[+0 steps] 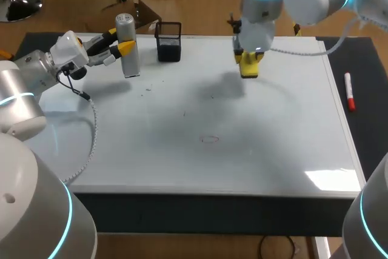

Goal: Pick up the inspection probe, press it on each red-marked spot on the whiteboard one by one, put down the probe, pick up the eraser, and wipe off all the red marks.

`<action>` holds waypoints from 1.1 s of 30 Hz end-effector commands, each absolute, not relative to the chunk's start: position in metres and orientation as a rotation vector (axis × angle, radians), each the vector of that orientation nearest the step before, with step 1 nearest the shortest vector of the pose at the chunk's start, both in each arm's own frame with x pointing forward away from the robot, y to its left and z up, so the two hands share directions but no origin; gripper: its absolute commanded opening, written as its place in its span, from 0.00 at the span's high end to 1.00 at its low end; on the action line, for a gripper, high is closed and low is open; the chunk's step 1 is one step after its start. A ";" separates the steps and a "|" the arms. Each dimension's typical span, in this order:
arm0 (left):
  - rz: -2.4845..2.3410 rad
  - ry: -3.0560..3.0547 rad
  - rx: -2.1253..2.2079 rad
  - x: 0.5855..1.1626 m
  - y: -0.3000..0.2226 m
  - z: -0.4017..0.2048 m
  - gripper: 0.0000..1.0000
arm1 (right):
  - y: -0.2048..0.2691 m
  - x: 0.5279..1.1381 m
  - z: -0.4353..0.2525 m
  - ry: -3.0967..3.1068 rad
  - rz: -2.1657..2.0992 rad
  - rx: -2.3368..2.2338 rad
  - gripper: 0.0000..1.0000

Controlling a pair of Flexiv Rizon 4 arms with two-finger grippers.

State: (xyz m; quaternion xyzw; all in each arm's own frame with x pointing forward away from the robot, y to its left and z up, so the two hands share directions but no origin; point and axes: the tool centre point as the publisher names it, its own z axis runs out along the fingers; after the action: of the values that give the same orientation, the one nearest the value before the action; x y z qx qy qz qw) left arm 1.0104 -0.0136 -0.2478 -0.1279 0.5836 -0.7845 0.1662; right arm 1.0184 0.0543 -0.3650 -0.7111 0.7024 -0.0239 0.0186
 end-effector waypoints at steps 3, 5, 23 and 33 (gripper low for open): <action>-2.229 1.657 -0.367 1.009 -0.014 -0.247 1.00 | 0.020 1.047 -0.360 2.244 -0.040 -2.177 1.00; -2.229 1.657 -0.367 1.009 -0.014 -0.247 1.00 | 0.009 1.055 -0.361 2.264 -0.028 -2.153 1.00; -2.229 1.657 -0.367 1.009 -0.014 -0.247 1.00 | -0.029 1.079 -0.369 2.358 0.044 -2.005 1.00; -2.229 1.657 -0.367 1.009 -0.014 -0.247 1.00 | -0.029 1.079 -0.369 2.358 0.044 -2.005 1.00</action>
State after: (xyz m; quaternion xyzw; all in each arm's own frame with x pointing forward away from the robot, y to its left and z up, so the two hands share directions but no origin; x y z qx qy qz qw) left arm 1.0105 -0.0136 -0.2478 -0.1279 0.5836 -0.7845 0.1661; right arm 1.0785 -0.0278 -0.3701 -0.6466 0.7623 0.0155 0.0238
